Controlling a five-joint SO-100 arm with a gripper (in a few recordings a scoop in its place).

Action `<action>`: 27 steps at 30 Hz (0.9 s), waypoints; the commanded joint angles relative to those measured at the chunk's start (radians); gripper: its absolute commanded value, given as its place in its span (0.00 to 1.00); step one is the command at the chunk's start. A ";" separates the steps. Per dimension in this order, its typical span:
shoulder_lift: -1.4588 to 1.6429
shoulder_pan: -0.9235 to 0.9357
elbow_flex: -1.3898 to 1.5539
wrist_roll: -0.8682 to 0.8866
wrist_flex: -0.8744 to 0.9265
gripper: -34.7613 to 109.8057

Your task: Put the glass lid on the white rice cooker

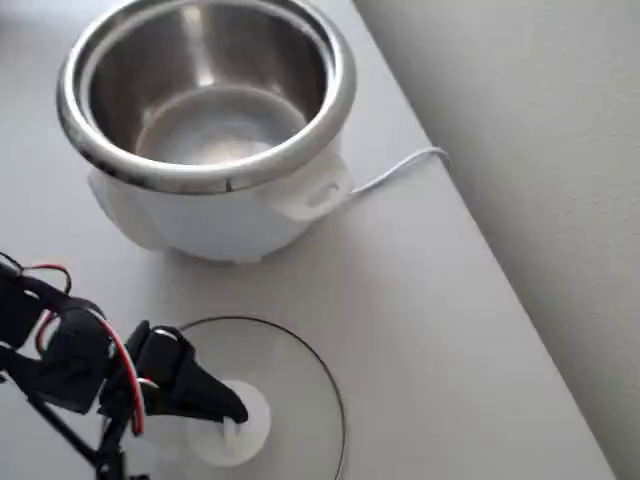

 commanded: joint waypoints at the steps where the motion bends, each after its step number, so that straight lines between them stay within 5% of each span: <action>1: 0.252 0.043 -0.098 0.006 -0.029 0.24; 15: 0.480 0.067 -0.160 -0.152 -0.081 0.24; 27: 0.448 0.037 -0.653 -0.048 0.336 0.24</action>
